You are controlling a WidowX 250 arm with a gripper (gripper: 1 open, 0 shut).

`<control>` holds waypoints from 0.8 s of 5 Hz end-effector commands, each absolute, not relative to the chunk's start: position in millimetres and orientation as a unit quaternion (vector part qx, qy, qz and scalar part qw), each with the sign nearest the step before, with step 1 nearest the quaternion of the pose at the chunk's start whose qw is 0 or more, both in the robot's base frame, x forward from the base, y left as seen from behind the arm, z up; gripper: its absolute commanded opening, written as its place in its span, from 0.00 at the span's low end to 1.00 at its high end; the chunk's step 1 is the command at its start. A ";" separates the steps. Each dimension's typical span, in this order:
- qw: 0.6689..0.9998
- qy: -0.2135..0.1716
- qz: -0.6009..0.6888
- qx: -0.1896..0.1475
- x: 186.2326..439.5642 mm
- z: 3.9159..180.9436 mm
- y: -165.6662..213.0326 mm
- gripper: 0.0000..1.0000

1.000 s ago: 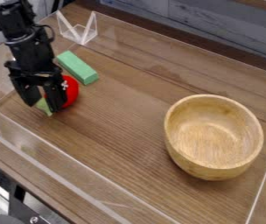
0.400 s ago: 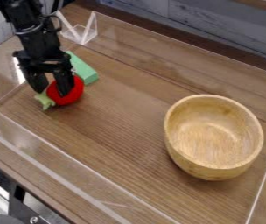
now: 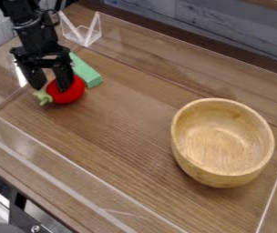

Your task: Move the red object to the right side of the table

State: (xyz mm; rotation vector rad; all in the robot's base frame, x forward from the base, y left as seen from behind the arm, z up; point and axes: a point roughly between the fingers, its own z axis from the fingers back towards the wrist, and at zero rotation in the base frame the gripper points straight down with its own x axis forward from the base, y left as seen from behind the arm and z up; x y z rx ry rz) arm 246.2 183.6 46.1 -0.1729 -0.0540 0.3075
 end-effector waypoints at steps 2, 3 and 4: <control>0.979 -0.036 0.186 -0.070 249.2 58.6 198.8 1.00; 0.978 -0.031 0.196 -0.070 249.9 68.9 200.7 1.00; 0.976 -0.028 0.205 -0.066 249.2 57.2 195.0 0.00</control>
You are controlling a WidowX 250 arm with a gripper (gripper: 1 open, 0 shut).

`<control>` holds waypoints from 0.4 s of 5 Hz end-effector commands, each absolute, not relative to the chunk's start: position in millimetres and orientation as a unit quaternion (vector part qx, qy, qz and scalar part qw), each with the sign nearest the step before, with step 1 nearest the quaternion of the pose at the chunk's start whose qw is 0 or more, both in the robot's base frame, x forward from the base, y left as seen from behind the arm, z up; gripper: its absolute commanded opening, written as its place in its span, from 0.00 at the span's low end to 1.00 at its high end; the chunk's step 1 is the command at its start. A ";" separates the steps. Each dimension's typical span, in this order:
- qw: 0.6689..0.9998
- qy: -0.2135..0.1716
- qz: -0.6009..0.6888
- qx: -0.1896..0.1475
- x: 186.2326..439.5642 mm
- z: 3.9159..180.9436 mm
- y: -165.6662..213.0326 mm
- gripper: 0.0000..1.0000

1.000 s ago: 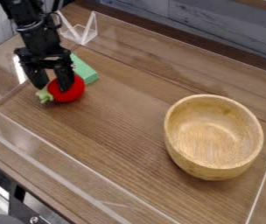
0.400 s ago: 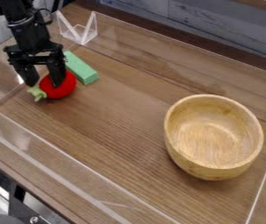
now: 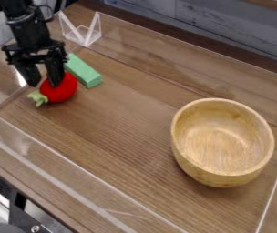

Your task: Move the red object to the right side of the table

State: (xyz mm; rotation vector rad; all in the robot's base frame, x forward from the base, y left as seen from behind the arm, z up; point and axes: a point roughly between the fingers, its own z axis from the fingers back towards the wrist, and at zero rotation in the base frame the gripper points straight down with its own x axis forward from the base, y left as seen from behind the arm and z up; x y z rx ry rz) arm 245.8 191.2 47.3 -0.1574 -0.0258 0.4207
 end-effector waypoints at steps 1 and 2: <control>0.975 -0.030 0.212 -0.065 249.2 51.3 189.2 0.00; 0.965 -0.046 0.249 -0.068 257.2 73.1 186.4 0.00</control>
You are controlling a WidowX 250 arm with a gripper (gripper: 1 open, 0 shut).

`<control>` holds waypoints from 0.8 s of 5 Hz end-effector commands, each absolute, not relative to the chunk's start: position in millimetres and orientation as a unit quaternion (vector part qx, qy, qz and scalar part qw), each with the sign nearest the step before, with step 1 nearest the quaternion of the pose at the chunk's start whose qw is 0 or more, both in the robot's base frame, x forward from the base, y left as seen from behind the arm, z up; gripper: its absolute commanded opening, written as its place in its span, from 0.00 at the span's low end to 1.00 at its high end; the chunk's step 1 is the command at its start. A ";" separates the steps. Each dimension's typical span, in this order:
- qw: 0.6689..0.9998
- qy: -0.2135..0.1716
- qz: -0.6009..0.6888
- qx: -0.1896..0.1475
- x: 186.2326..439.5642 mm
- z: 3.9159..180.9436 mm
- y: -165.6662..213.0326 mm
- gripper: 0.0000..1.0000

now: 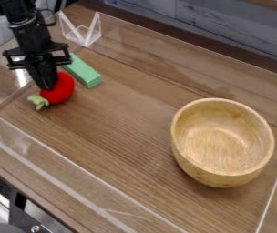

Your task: Move the red object to the right side of the table

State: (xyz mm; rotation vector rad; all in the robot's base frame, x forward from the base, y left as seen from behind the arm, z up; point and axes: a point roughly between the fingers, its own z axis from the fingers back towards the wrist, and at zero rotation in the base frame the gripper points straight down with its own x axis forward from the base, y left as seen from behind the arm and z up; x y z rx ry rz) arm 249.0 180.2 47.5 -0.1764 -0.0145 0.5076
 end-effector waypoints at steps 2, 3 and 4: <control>0.960 -0.075 0.256 -0.086 276.3 120.7 155.7 0.00; 0.970 -0.078 0.207 -0.099 290.2 132.1 121.1 0.00; 0.984 -0.073 0.123 -0.107 315.0 131.0 91.4 0.00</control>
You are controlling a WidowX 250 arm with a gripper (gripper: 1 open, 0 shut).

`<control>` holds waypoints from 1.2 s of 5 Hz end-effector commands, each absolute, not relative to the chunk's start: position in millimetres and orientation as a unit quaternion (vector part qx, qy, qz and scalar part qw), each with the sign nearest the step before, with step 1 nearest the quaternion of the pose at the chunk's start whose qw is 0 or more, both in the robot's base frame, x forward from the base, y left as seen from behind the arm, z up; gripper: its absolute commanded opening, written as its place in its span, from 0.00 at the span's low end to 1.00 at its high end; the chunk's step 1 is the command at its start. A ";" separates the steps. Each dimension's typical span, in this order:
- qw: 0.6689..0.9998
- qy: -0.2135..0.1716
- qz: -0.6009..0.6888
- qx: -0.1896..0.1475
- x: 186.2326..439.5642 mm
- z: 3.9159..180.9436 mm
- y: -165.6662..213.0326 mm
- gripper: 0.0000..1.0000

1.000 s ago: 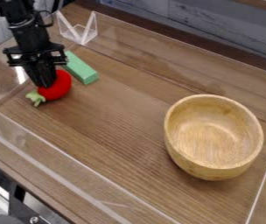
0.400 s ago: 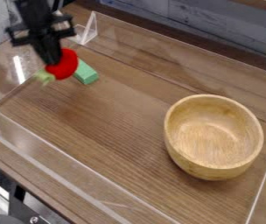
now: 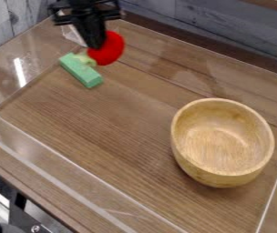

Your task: Move the red object to the right side of the table

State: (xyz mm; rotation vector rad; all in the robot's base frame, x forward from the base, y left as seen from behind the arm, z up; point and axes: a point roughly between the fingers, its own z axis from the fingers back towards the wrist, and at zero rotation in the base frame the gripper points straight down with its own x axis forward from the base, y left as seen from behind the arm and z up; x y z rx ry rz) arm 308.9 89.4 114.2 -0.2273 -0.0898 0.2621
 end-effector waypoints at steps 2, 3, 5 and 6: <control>0.990 -0.069 0.065 -0.101 335.1 114.0 49.1 0.00; 0.991 -0.071 0.066 -0.091 343.9 104.6 46.8 0.00; 0.994 -0.066 0.037 -0.079 365.4 86.5 59.6 0.00; 0.994 -0.064 0.052 -0.076 369.0 82.4 74.7 0.00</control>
